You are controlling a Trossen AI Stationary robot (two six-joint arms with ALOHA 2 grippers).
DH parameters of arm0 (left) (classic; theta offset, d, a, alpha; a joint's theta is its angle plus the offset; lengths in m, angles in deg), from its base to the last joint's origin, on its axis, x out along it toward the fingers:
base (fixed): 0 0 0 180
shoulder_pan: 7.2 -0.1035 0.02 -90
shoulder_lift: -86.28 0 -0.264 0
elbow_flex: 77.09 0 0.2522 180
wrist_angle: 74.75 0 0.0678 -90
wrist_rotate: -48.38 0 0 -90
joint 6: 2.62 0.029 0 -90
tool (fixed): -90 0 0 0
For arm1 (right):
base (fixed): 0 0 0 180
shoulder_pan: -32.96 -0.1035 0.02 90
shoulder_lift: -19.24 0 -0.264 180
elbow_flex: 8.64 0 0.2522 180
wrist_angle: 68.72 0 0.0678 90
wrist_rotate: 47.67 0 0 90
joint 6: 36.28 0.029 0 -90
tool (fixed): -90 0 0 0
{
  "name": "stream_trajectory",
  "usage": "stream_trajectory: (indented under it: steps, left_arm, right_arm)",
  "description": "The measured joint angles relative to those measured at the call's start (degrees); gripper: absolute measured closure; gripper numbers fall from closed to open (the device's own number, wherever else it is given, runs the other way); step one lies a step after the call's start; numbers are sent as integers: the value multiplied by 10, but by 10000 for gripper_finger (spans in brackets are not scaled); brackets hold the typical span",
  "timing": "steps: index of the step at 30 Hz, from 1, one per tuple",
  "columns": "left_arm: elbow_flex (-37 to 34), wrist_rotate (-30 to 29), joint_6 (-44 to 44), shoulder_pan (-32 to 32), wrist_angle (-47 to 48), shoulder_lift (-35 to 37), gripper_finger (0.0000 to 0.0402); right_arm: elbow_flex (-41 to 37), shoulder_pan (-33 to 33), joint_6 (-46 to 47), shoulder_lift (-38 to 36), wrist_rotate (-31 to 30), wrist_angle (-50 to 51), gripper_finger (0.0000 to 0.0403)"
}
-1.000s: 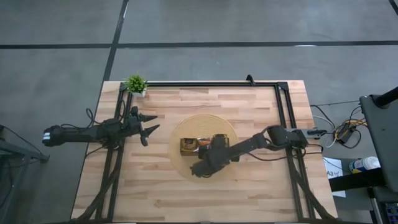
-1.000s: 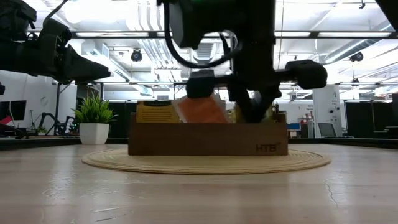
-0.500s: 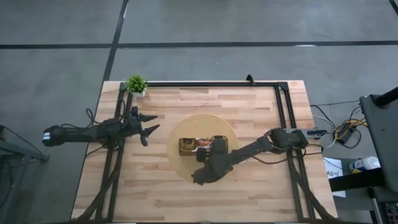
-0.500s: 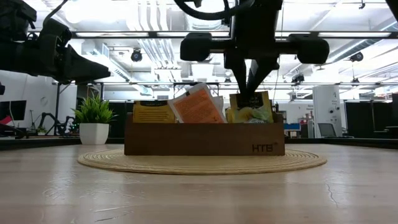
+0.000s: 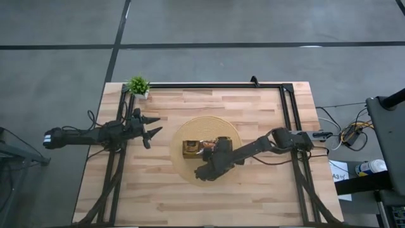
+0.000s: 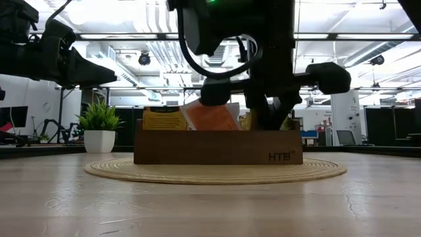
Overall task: Pick & Place Tea
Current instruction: Put the lemon tea sachet into the right section of the wooden organizer, then adjust the orange tea sachet in the wooden organizer
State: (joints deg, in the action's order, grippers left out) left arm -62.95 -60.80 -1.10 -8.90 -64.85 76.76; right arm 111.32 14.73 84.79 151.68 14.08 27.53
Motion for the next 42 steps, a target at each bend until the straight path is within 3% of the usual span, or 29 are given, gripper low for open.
stream_trajectory:
  steps: [3,14,22,27,29,37,42]
  left_arm:
    - [0,0,0,0,0,0,199]
    - [0,0,0,0,0,0,199]
    - [0,0,0,-1,0,0,199]
    - [0,0,0,-1,0,0,199]
    - [0,0,0,-1,0,0,199]
    - [0,0,0,0,0,0,199]
    - [0,0,0,0,0,0,199]
  right_arm:
    - [19,-8,0,-5,-14,3,394]
    - [84,-44,10,-24,-156,34,394]
    - [68,-44,36,-21,-157,56,394]
    - [71,-51,26,-21,-266,32,394]
    - [79,-53,-11,-22,-295,5,394]
    - [85,-17,-296,-23,-256,-214,394]
    - [83,10,-412,-22,-181,-291,394]
